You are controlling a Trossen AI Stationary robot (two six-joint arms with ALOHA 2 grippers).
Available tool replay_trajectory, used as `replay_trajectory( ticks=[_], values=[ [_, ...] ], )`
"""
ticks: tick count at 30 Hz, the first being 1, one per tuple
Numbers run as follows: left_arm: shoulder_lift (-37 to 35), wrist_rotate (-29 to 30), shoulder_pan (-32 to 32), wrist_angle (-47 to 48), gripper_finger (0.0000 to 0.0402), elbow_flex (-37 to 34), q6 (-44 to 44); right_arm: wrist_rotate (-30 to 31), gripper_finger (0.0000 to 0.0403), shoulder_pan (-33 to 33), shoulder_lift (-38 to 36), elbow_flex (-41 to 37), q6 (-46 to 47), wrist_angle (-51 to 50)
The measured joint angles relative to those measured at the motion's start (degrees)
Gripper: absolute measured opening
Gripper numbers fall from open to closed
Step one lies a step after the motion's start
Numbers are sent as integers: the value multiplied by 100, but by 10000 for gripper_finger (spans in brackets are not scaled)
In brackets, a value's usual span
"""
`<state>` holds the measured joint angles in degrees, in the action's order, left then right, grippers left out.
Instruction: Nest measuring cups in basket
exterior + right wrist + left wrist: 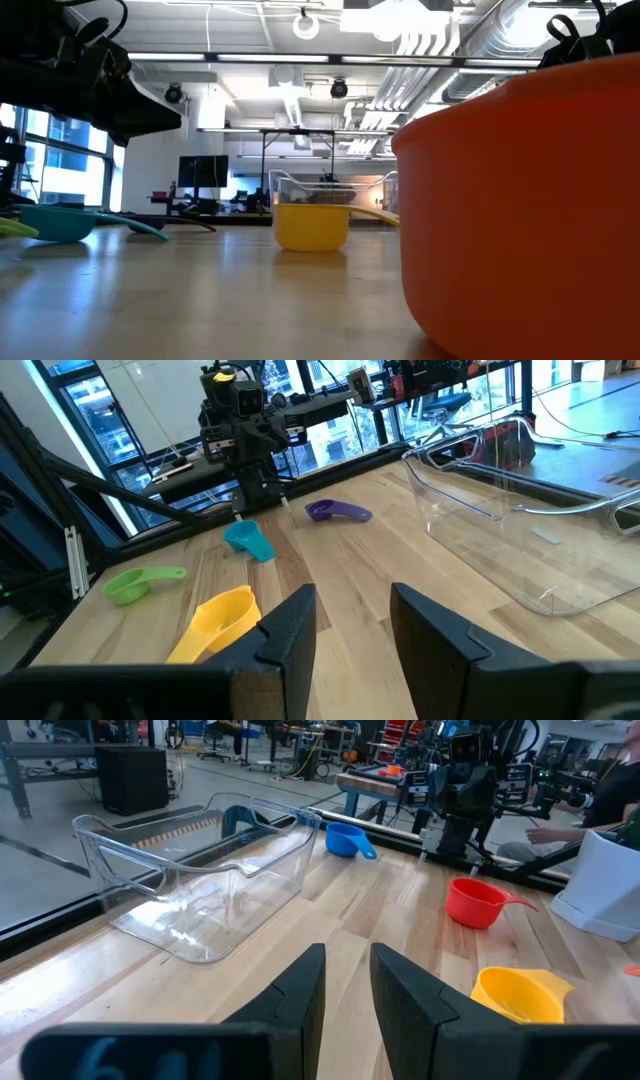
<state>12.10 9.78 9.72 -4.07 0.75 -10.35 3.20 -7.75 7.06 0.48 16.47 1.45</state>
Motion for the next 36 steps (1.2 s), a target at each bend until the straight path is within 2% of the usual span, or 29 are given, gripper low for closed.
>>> replay_trajectory(
  ticks=[8, 27, 32, 36],
  values=[
    [0, -2, 0, -1, 74, 0, -49, 2, 122, 1, 0, 1, -1, 0],
    [0, 0, 0, -89, 74, 0, -1605, 1, 122, 2, 1, 1, 4, 0],
    [0, 0, 0, -547, 74, 0, -2050, 15, 122, 2, -1, 17, 1071, 2],
    [0, 105, 0, -949, 74, -1, -2100, 286, 122, -2, 1, 25, 1488, 110]
  ],
)
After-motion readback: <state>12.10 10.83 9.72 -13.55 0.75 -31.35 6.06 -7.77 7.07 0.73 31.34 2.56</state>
